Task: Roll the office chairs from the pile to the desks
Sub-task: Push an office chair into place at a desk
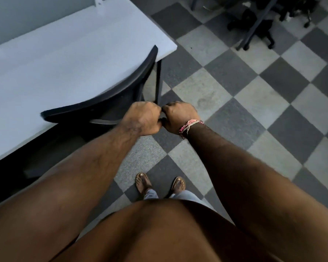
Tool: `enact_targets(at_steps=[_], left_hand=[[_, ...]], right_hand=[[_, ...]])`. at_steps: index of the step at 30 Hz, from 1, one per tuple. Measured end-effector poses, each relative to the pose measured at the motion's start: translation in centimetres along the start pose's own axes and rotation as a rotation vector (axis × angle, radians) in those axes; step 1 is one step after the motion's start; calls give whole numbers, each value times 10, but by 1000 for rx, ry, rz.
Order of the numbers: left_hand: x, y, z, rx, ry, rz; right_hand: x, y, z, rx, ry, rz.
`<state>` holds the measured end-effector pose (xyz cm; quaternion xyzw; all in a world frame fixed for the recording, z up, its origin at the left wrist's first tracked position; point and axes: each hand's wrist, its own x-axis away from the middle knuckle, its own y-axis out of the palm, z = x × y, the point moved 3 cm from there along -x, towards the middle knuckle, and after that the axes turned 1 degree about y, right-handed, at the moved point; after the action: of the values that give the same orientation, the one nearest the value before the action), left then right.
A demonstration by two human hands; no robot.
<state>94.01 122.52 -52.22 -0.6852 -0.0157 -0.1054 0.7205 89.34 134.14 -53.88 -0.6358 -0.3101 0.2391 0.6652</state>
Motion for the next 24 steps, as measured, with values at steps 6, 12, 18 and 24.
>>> enact_targets(at_steps=[6,12,18,24], left_hand=[[2,11,78,-9,169,-69],[32,26,177,-84,403,-118],[102,46,278,-152,630,-168],[157,61,382,-246,876,-214]], right_hand=[[85,17,29,-5,212,-51],[202,37,41,-8,452,-58],[338,52,20,-99,670,-120],[465,71,6,-146,946,-100]])
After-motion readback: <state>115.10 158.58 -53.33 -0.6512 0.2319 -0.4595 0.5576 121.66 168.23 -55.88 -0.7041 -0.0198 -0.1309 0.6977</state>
